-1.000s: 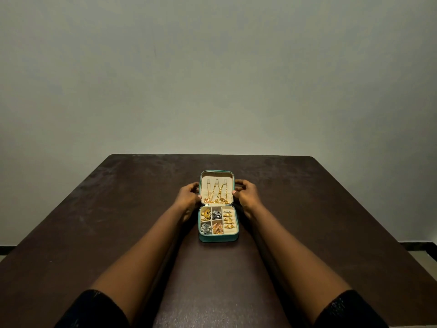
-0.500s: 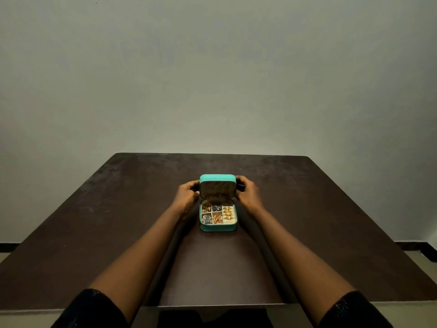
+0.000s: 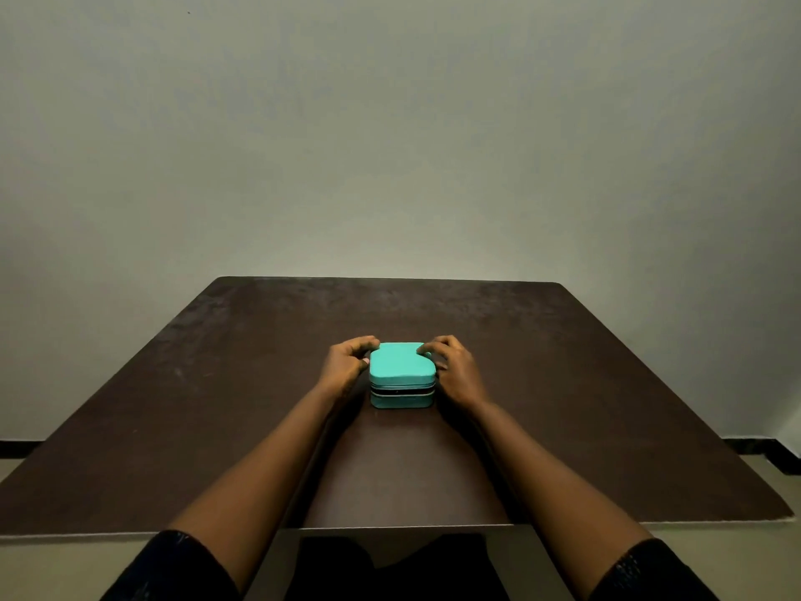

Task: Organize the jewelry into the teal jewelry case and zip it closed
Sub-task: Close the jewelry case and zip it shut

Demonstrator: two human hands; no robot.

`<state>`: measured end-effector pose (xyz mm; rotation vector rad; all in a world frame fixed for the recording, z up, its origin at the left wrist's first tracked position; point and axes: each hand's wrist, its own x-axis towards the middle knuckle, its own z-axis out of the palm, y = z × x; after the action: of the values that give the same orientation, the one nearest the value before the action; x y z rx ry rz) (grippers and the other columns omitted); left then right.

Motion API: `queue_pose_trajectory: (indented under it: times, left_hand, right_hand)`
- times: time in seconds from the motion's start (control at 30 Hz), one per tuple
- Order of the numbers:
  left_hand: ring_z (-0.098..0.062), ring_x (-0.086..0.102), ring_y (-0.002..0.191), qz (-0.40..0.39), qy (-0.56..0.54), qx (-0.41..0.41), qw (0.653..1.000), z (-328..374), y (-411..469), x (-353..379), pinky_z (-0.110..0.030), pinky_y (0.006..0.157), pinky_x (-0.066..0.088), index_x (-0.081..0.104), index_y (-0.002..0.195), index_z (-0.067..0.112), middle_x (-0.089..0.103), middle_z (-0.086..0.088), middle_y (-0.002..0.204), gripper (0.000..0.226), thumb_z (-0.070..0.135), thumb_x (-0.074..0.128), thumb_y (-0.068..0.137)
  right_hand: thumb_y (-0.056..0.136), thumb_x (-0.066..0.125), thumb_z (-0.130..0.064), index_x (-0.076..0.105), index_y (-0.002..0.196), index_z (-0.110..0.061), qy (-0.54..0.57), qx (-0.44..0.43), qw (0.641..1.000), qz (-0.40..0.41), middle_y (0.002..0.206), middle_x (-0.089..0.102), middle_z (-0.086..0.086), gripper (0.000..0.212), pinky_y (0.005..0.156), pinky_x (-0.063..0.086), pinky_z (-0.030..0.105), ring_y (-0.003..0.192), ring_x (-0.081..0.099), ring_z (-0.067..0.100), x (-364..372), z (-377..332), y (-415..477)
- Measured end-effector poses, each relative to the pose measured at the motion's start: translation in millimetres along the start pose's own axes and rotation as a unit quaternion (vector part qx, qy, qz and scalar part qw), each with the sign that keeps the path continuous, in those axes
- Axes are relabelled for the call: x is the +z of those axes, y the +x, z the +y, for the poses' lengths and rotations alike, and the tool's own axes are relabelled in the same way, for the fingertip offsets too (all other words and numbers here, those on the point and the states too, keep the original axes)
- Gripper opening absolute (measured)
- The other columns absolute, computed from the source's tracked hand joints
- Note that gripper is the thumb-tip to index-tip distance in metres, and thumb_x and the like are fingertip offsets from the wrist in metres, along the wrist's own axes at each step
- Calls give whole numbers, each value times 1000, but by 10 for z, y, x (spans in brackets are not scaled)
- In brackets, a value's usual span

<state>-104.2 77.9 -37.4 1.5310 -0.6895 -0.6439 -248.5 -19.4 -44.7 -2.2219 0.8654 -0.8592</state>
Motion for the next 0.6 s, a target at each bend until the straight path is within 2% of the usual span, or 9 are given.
queue_pose_trajectory:
  times: [0.07,0.17,0.27,0.3,0.37,0.43,0.5,0.53,0.6]
  left_hand:
    - [-25,52,116,1,-1,-1,1000,-23,-1,-1,-24,90,43,57,117,-13,57,-20,123,41,-27,38,83]
    - [-31,50,125,1,2,-15,1000,-55,43,-20,-28,97,41,53,124,-10,54,-22,130,44,-25,36,85]
    - [-28,46,130,2,62,-23,998,-95,144,-54,-30,104,39,51,130,-3,52,-17,135,54,-25,32,84]
    - [-27,46,131,-6,84,-19,996,-107,169,-58,-29,105,37,50,131,-2,51,-15,136,55,-24,33,84]
    - [-23,49,126,-37,118,-9,992,-95,163,-51,-24,99,38,49,132,-3,55,-12,131,50,-20,38,87]
    - [-22,55,114,-67,115,-3,991,-81,166,-39,-27,93,42,54,126,-4,61,-10,117,49,-23,38,84]
    - [-27,61,102,-77,97,-10,992,-88,216,-35,-30,85,50,60,118,-3,65,-11,102,51,-26,35,80]
    - [-27,63,94,-80,97,-12,992,-88,235,-41,-25,78,54,61,116,-3,66,-11,99,50,-26,34,80]
    - [-16,62,83,-95,123,-6,988,-73,255,-49,-10,64,52,59,118,-6,64,-14,105,44,-24,36,84]
  right_hand:
    - [79,47,21,69,102,2,-16,-11,1000,-8,110,55,15,37,93,50,36,104,57,27,3,21,0]
    - [81,46,18,71,99,2,-7,-3,1000,-7,106,54,10,34,93,50,35,104,57,26,4,42,12]
    - [82,44,12,70,94,2,43,31,999,-13,107,50,2,31,86,46,20,104,56,23,-23,17,25]
    - [83,45,8,70,94,3,52,41,998,-24,111,50,3,28,83,42,18,104,55,20,-47,-2,37]
    - [86,50,0,68,94,4,50,37,997,-54,122,50,6,21,85,36,20,108,52,17,-88,-21,89]
    - [87,58,-12,67,93,4,31,24,996,-80,127,50,8,19,87,34,21,115,51,20,-130,-53,152]
    - [84,67,-27,63,98,-2,-11,12,993,-121,128,49,7,29,91,35,23,118,49,20,-146,-94,213]
    - [80,71,-34,59,108,-6,-35,3,988,-150,130,48,6,41,94,37,25,120,47,20,-143,-117,235]
    - [70,77,-43,44,131,-14,-78,-3,974,-214,138,42,3,75,103,37,32,128,39,20,-134,-174,271]
